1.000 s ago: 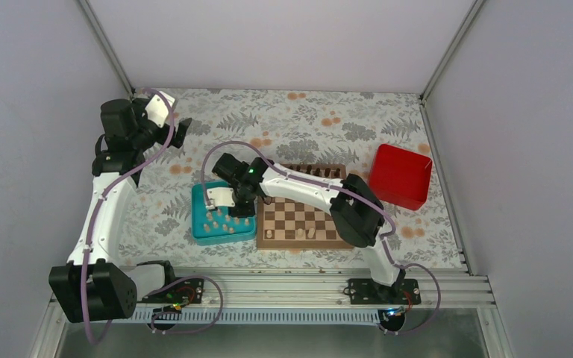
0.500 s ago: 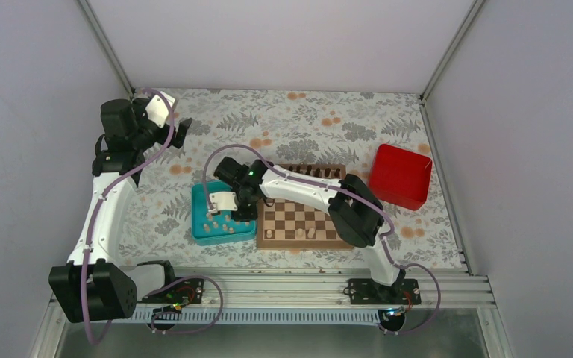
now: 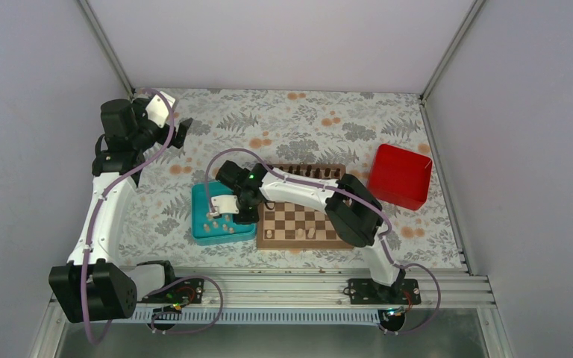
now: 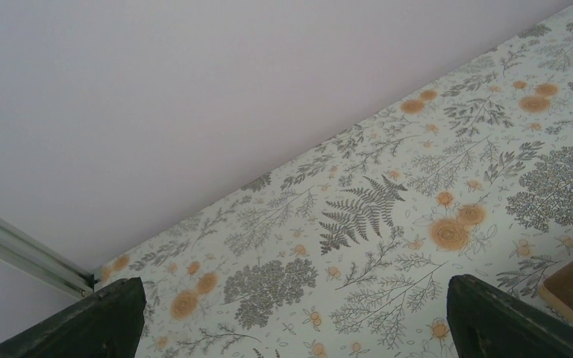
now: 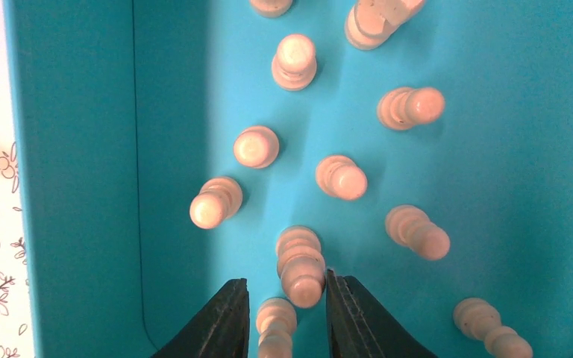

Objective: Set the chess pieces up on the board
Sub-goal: Pick up the chess piece from the storage box.

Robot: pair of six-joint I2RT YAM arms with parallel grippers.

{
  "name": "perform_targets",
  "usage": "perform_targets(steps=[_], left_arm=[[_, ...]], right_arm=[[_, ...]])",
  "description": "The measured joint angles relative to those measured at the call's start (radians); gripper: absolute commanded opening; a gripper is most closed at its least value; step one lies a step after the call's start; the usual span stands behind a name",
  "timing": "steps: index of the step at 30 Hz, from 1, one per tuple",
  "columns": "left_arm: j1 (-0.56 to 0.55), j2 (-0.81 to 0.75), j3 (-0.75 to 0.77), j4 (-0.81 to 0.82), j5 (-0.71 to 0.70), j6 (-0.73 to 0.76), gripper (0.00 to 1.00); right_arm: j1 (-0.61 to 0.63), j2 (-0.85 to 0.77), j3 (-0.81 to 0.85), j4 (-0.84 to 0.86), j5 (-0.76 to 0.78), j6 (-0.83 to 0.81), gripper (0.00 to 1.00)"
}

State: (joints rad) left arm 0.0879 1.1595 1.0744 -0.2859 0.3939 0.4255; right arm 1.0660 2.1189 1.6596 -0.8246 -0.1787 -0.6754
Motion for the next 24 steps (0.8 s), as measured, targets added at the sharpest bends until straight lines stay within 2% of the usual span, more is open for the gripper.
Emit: perform_targets(steps=[11,18,24], left_arm=[[0.000,0.000,0.000,0.000,0.000,0.000,1.00],[0.000,0.000,0.000,0.000,0.000,0.000,1.00],[0.000,0.000,0.000,0.000,0.000,0.000,1.00]], right_arm=[[0.000,0.024,0.000,0.014,-0.011,0.000,0.22],[0.000,0.024,0.001,0.024,-0.018,0.002,0.08],[0.000,0.023,0.001,0.024,-0.018,0.003,0.05]])
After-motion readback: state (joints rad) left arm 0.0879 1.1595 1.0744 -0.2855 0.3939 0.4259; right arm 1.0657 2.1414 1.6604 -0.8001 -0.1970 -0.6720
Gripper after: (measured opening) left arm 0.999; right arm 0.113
